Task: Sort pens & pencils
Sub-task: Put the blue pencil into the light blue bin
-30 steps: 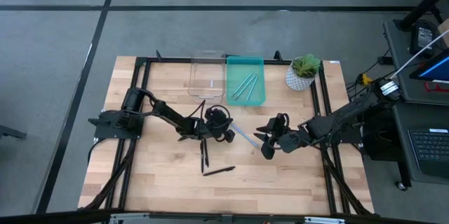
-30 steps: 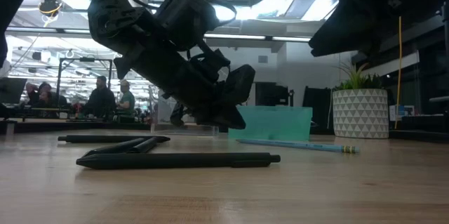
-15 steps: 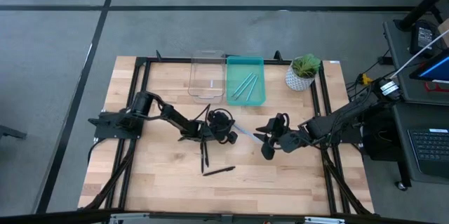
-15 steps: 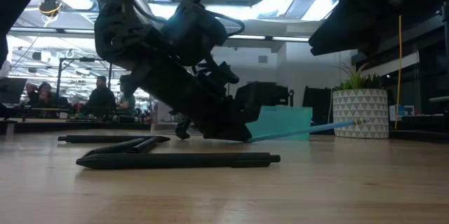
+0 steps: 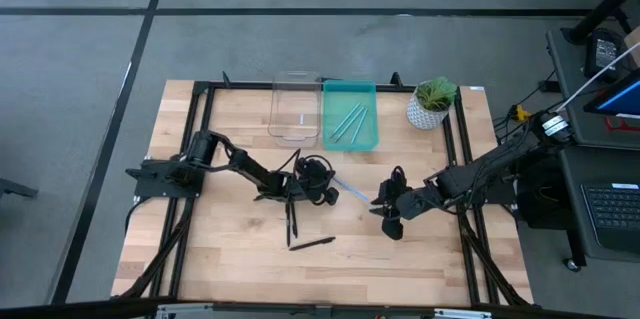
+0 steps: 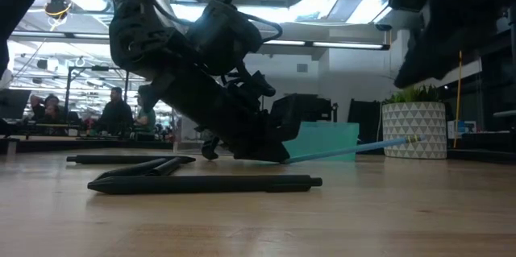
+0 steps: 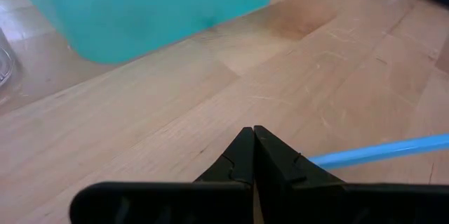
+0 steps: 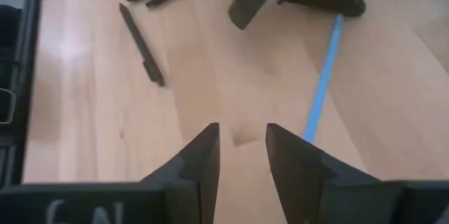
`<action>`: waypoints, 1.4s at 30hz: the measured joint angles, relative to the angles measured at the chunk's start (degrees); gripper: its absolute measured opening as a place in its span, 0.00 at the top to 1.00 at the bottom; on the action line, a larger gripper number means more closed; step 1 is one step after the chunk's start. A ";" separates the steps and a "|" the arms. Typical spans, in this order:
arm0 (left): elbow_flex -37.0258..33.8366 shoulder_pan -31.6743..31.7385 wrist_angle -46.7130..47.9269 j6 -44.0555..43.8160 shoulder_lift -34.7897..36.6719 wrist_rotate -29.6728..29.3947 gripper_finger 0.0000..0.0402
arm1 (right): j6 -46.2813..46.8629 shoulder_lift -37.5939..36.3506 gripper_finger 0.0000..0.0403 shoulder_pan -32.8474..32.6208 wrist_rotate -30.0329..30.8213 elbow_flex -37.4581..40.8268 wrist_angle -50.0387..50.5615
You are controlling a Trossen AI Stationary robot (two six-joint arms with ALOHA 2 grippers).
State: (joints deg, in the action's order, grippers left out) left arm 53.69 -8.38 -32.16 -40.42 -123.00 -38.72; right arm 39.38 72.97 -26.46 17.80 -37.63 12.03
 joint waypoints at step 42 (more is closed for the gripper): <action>-0.13 -0.04 -0.44 0.11 -0.11 0.44 1.00 | -2.15 15.63 0.83 6.43 -2.94 0.02 -1.42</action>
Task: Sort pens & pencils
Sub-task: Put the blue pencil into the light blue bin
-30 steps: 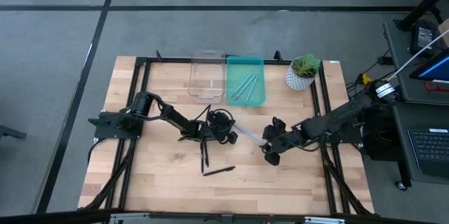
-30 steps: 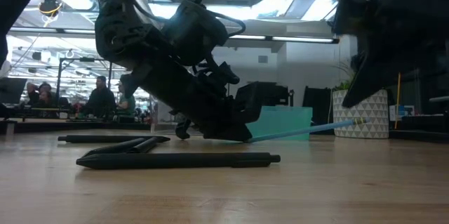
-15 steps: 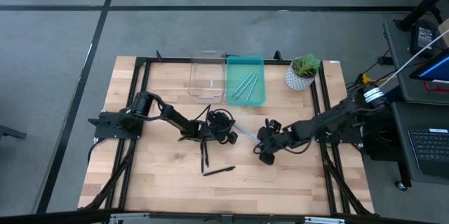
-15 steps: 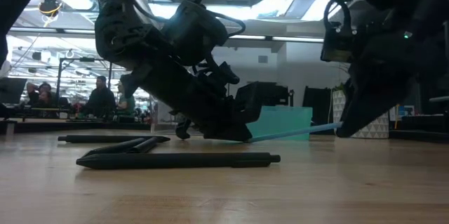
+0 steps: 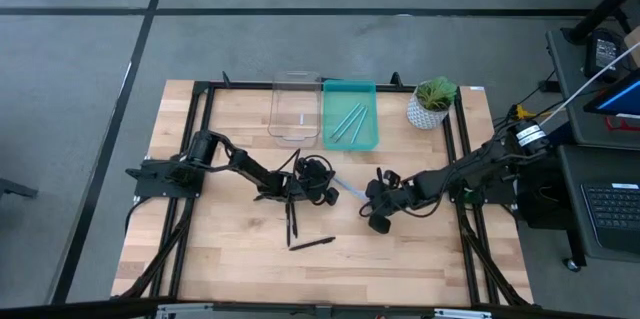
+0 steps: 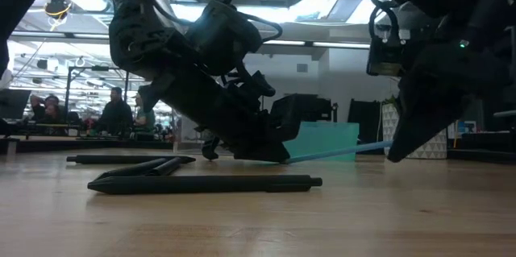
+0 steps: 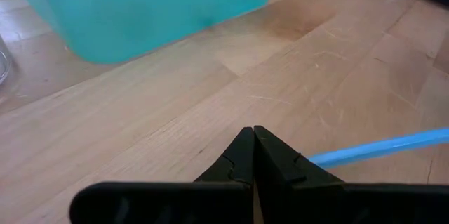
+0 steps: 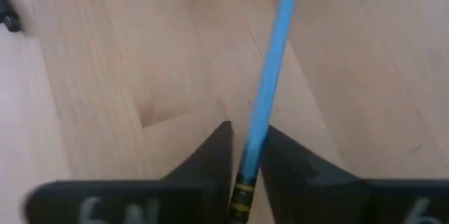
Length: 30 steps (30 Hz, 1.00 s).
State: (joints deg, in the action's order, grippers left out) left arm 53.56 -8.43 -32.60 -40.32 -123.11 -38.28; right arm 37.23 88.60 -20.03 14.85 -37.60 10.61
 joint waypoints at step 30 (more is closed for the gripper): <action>-0.13 -3.44 18.57 13.53 29.97 -5.38 0.81 | 3.49 -6.03 0.95 0.68 11.44 -0.02 -0.55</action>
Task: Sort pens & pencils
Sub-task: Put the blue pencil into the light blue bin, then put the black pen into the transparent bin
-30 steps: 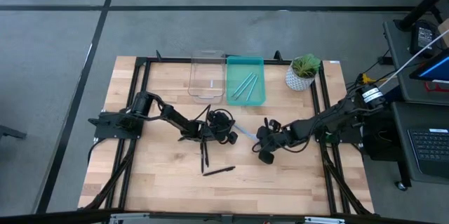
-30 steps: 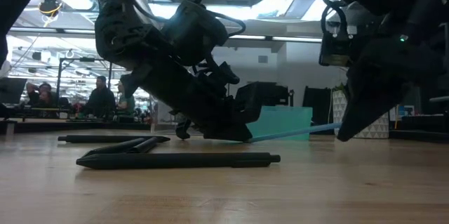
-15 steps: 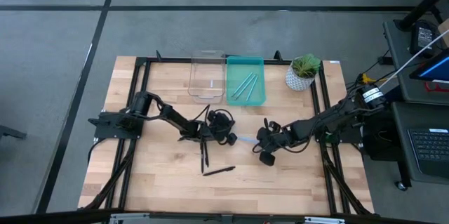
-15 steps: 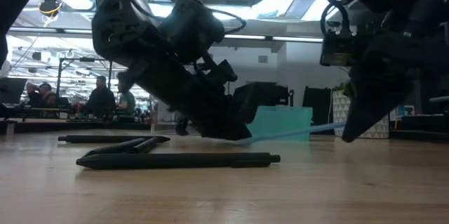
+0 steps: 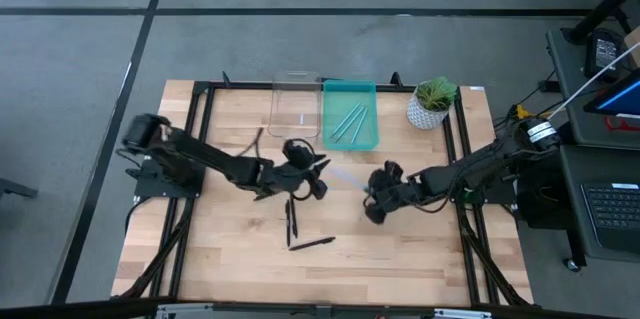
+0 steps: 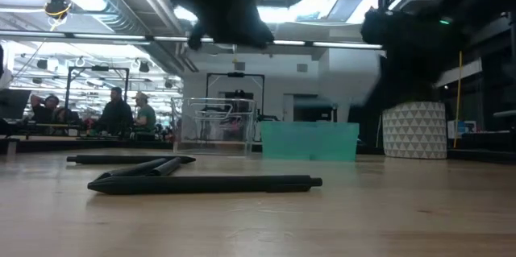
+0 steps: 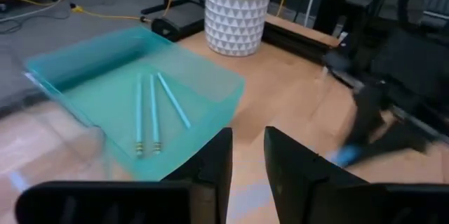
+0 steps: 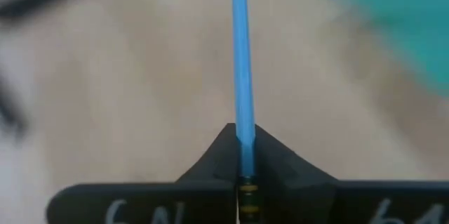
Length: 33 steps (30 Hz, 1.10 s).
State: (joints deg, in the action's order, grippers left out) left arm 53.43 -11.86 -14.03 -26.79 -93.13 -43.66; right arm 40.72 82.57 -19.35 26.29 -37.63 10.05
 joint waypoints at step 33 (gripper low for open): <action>0.07 1.49 5.91 -2.62 4.91 1.38 0.81 | -8.33 0.95 0.67 36.43 -7.84 -4.21 -7.77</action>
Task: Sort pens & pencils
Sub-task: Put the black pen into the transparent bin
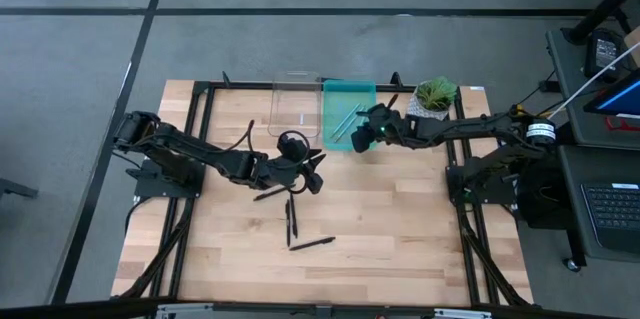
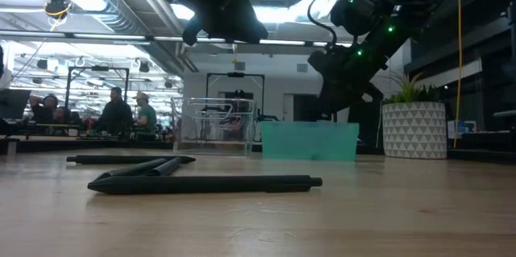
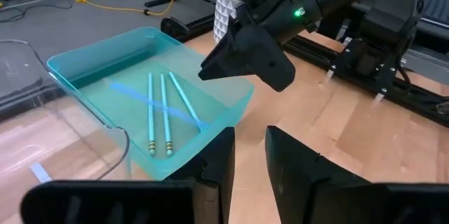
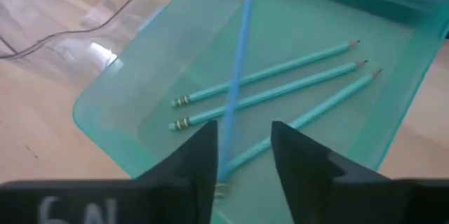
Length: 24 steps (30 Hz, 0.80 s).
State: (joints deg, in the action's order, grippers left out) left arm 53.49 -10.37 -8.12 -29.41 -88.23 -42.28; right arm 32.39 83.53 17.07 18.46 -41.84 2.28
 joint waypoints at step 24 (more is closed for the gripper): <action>0.04 -0.17 0.01 0.70 0.02 0.00 0.81 | -19.08 -0.85 0.55 -0.01 -12.12 -15.41 1.68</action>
State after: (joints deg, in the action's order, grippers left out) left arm 53.54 -10.55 -8.11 -28.71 -88.20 -42.28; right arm 13.31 82.67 17.06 6.34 -57.25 3.96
